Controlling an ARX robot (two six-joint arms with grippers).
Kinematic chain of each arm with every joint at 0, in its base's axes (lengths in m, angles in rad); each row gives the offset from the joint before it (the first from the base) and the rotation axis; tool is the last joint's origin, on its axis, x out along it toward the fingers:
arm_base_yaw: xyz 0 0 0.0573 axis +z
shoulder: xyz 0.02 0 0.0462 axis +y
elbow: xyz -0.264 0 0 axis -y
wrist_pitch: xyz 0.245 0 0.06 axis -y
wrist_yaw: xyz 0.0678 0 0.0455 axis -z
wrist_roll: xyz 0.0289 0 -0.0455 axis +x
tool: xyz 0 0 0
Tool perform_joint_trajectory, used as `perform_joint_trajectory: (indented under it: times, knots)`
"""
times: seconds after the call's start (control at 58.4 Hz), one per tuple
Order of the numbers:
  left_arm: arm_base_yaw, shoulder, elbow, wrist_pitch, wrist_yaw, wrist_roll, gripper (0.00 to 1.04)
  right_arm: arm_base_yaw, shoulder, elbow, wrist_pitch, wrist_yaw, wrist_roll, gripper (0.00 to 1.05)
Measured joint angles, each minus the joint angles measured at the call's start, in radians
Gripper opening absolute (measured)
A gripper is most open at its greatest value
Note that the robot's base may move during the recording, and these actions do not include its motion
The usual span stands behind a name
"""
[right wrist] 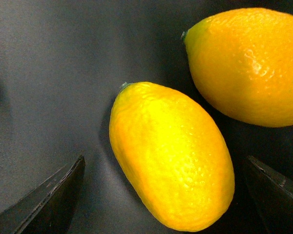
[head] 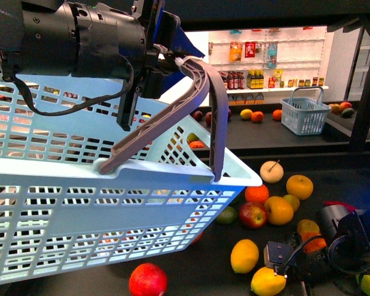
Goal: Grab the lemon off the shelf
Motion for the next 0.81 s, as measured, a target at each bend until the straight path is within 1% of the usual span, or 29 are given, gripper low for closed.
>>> perform_joint_trajectory:
  times: [0.051,0.103,0.223,0.326,0.411,0.565,0.702,0.805]
  knots:
    - [0.000,0.000,0.000,0.000,0.000,0.000,0.10,0.001,0.000,0.002,0.001,0.002,0.013,0.96]
    - [0.000,0.000,0.000,0.000,0.000,0.000,0.10,0.004,0.002,0.005,0.025,0.011,0.031,0.87]
    - [0.000,0.000,0.000,0.000,0.000,0.000,0.10,0.008,0.002,0.012,0.003,0.014,0.061,0.68]
    - [0.000,0.000,0.000,0.000,0.000,0.000,0.10,0.008,0.002,0.012,0.000,0.014,0.078,0.56]
    - [0.000,0.000,0.000,0.000,0.000,0.000,0.10,0.008,-0.003,0.003,0.010,0.014,0.098,0.48]
    - [0.000,0.000,0.000,0.000,0.000,0.000,0.10,0.006,-0.034,-0.057,0.088,0.018,0.148,0.44]
    - [0.000,0.000,0.000,0.000,0.000,0.000,0.10,-0.002,-0.112,-0.177,0.243,0.019,0.220,0.43]
    - [0.000,0.000,0.000,0.000,0.000,0.000,0.10,-0.020,-0.219,-0.299,0.392,0.026,0.302,0.43]
